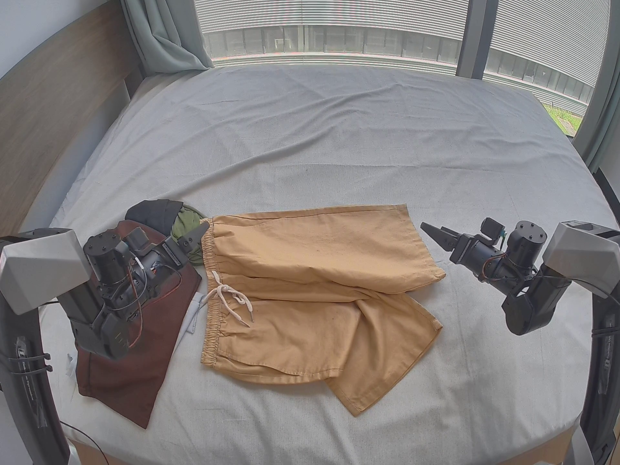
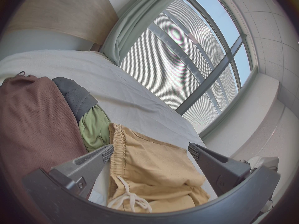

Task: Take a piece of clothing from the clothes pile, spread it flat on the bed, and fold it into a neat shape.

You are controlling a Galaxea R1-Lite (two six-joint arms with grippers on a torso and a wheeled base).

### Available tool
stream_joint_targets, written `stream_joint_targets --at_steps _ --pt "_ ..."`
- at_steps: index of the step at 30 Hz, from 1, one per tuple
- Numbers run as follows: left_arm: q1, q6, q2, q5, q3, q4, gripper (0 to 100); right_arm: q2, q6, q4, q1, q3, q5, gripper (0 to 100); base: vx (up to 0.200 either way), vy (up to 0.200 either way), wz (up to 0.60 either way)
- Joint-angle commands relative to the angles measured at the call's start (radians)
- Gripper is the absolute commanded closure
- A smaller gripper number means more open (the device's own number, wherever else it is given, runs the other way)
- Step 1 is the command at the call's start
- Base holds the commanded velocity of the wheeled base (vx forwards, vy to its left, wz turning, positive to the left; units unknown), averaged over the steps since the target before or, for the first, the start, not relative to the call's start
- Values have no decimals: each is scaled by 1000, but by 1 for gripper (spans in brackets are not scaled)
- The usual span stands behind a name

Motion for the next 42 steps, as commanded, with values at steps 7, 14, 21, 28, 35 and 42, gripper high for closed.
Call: stream_joint_targets --at_steps 7,14,21,28,35,42 --pt "13 81 -196 -98 200 1 0 -226 -87 1 37 261 6 0 0 0 0" --pt "13 143 -242 -155 286 1 0 -291 -87 1 46 377 9 0 0 0 0" --pt "13 218 -235 -166 302 1 0 -314 -105 1 62 449 32 0 0 0 0" --pt "14 230 -239 -170 341 1 0 -312 -153 1 72 489 31 0 0 0 0" --pt "13 301 -228 -215 393 1 0 -303 -197 3 68 528 31 0 0 0 0" --pt "11 305 -220 -226 430 1 0 -269 -207 3 62 545 31 0 0 0 0"
